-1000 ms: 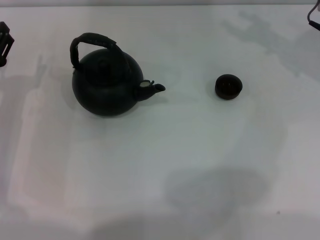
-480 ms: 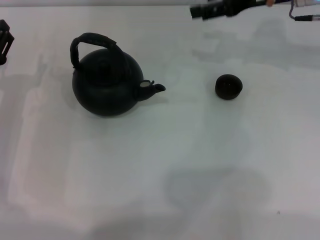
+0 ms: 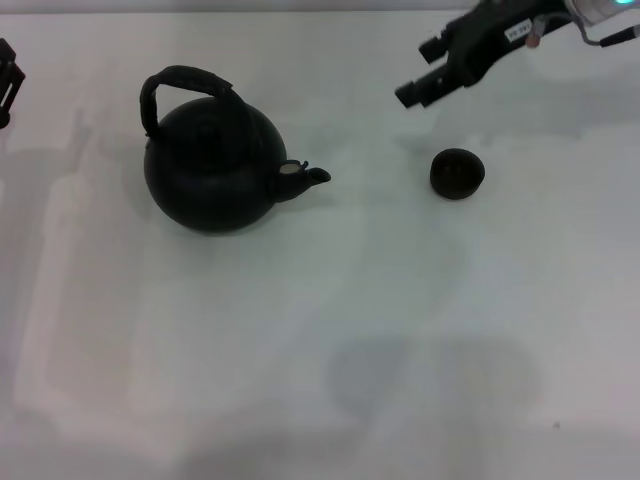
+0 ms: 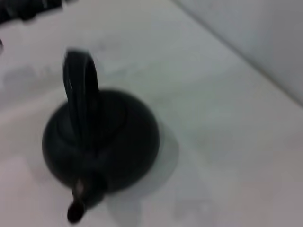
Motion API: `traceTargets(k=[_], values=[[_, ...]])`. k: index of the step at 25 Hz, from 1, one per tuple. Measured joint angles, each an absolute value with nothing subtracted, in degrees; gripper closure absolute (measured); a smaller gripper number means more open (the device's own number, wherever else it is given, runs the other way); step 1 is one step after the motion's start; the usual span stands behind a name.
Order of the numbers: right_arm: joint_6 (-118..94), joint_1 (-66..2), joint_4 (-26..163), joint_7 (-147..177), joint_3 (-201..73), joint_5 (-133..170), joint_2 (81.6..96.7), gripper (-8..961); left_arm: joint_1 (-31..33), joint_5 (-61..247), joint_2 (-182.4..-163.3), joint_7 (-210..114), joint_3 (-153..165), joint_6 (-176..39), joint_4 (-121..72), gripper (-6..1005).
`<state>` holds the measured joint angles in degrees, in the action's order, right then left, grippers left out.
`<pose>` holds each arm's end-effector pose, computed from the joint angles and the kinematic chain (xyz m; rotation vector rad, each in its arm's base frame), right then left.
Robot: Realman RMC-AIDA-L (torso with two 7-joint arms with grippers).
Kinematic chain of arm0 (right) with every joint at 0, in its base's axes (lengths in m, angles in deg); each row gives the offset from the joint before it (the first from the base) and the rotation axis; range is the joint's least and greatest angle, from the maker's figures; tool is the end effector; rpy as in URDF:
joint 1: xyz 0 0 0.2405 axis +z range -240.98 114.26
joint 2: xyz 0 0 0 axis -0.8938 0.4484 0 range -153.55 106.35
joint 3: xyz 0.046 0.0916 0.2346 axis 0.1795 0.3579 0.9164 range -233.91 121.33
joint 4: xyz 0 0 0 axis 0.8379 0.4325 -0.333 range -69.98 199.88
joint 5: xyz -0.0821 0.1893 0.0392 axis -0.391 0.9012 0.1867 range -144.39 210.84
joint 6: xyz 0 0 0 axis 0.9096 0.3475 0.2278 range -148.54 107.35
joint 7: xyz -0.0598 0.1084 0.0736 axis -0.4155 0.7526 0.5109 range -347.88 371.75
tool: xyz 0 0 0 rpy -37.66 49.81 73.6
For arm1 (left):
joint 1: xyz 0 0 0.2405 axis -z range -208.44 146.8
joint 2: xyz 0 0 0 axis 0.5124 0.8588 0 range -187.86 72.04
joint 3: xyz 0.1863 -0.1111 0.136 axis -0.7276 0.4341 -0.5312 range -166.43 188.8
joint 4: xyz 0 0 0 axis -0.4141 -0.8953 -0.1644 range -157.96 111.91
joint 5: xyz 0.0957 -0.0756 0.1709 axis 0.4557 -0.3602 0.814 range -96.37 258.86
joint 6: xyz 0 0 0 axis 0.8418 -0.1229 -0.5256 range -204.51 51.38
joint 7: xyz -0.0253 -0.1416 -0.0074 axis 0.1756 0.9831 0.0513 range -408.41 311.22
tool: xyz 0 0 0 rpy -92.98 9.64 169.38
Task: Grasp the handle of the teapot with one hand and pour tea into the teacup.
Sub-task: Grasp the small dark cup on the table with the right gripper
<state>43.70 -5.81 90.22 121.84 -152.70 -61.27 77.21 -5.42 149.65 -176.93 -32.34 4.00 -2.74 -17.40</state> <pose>0.1753 0.4472 0.0074 -2.8332 0.6216 -0.0958 -0.3509 0.3116 0.0018 -1.4431 -0.6700 -0.7789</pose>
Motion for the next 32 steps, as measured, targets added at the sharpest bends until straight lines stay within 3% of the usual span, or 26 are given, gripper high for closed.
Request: traceTargets(k=[6, 12, 22, 29, 32], values=[[44.58, -5.12, 93.5, 128.89, -152.65, -73.16, 79.68, 125, -5.34, 149.62, -176.91, -30.96, 4.1, -2.74, -17.46, 115], [45.7, -4.67, 97.62, 133.52, -152.58, -83.78, 83.09, 124, -5.33, 149.5, -176.86, -30.66, 4.16, -2.74, -17.51, 115], [46.13, -3.06, 99.98, 135.4, -152.52, -91.72, 86.75, 124, -5.33, 149.45, -176.82, -30.66, 4.26, -2.74, -17.65, 115], [46.56, -0.71, 100.19, 139.09, -152.52, -103.48, 90.69, 125, -5.33, 149.38, -176.83, -30.66, 4.24, -2.74, -17.79, 115], [46.56, -0.31, 100.23, 139.17, -152.55, -105.29, 91.39, 125, -5.33, 149.35, -176.88, -30.65, 4.24, -2.73, -17.98, 115]])
